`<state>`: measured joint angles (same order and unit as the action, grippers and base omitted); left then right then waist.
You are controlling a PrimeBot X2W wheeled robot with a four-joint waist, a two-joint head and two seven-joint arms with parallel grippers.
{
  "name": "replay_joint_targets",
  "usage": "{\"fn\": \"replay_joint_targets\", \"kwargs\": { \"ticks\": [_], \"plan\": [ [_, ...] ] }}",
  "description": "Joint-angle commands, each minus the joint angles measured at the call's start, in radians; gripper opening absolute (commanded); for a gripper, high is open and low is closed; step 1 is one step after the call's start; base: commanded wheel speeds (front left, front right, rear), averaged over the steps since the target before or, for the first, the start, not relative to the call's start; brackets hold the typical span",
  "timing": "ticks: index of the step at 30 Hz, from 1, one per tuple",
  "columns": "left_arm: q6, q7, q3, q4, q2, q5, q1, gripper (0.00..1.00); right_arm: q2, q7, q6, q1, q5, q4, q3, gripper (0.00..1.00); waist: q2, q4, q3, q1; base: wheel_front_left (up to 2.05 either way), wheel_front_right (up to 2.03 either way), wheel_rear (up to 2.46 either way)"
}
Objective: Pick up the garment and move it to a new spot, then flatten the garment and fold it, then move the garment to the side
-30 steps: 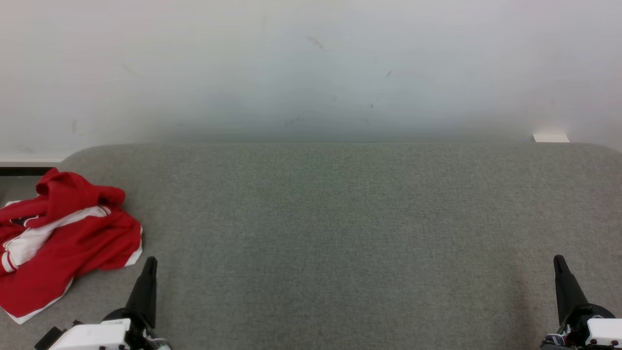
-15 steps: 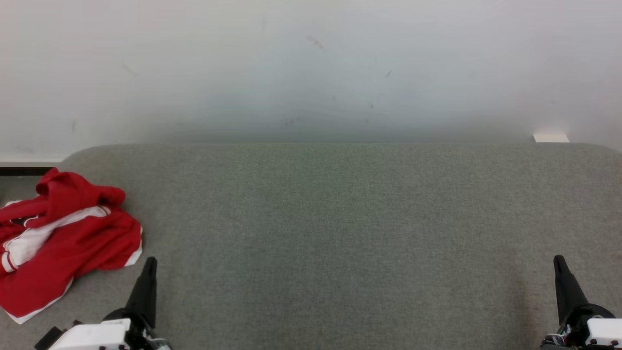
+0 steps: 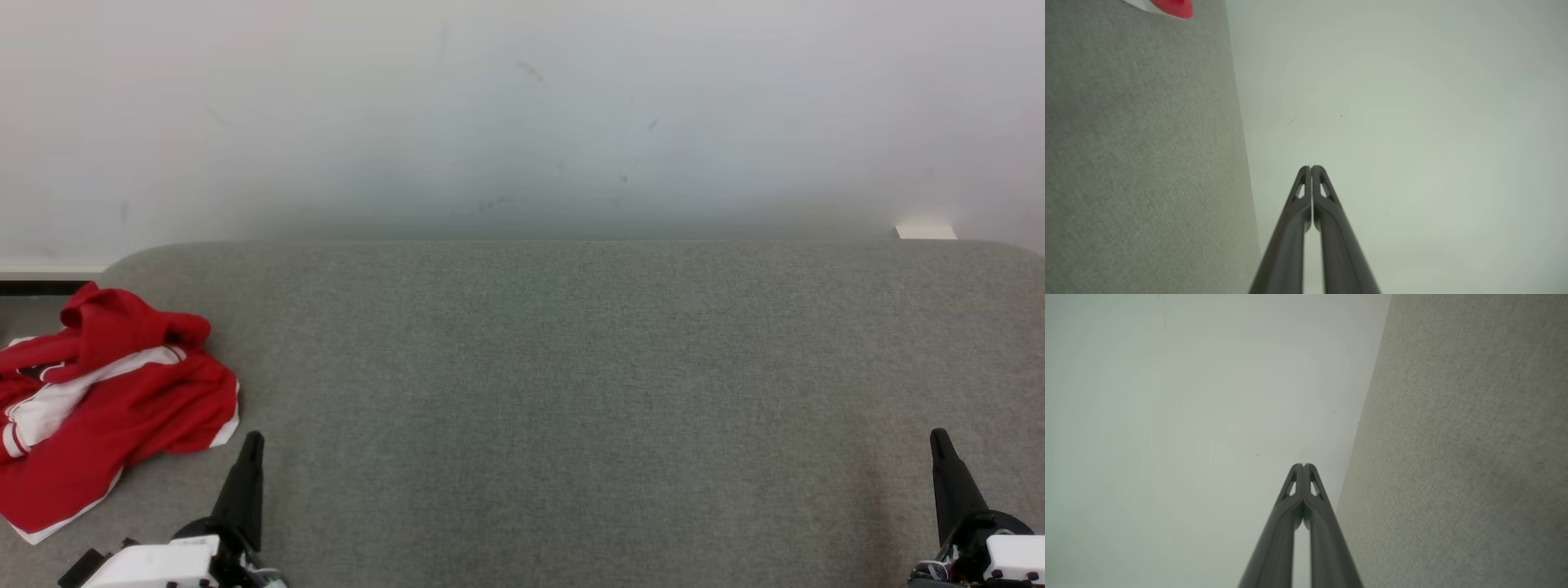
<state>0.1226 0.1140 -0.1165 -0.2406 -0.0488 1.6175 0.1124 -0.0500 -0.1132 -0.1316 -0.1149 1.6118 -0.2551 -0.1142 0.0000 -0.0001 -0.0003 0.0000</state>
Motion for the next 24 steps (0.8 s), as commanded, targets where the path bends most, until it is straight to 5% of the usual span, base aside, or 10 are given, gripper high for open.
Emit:
{"fn": "replay_joint_targets", "kwargs": {
  "ticks": [1, 18, 19, 24],
  "plan": [
    [0.000, 0.003, -0.001, 0.000, -0.002, -0.017, 0.007, 0.00, -0.001, -0.002, 0.002, -0.012, -0.004, 0.001, -0.003, 0.00, 0.0000, 0.000, 0.000, 0.0000, 0.00, 0.00, 0.00],
    [0.000, 0.003, -0.001, 0.000, -0.002, -0.017, 0.007, 0.00, -0.001, -0.002, 0.002, -0.012, -0.004, 0.001, -0.003, 0.00, 0.0000, 0.000, 0.000, 0.0000, 0.00, 0.00, 0.00],
    [0.000, 0.000, 0.000, -0.002, 0.000, 0.001, -0.001, 1.00, 0.000, 0.000, 0.000, 0.001, 0.000, -0.002, 0.001, 1.00, 0.0000, 0.000, 0.000, 0.0000, 0.00, 0.00, 0.00],
    [-0.001, -0.015, 0.014, -0.022, 0.004, -0.010, -0.020, 1.00, 0.006, 0.014, 0.000, 0.024, -0.009, -0.015, 0.009, 1.00, 0.0000, 0.000, 0.000, 0.0000, 0.00, 0.00, 0.00]
  ]
}}
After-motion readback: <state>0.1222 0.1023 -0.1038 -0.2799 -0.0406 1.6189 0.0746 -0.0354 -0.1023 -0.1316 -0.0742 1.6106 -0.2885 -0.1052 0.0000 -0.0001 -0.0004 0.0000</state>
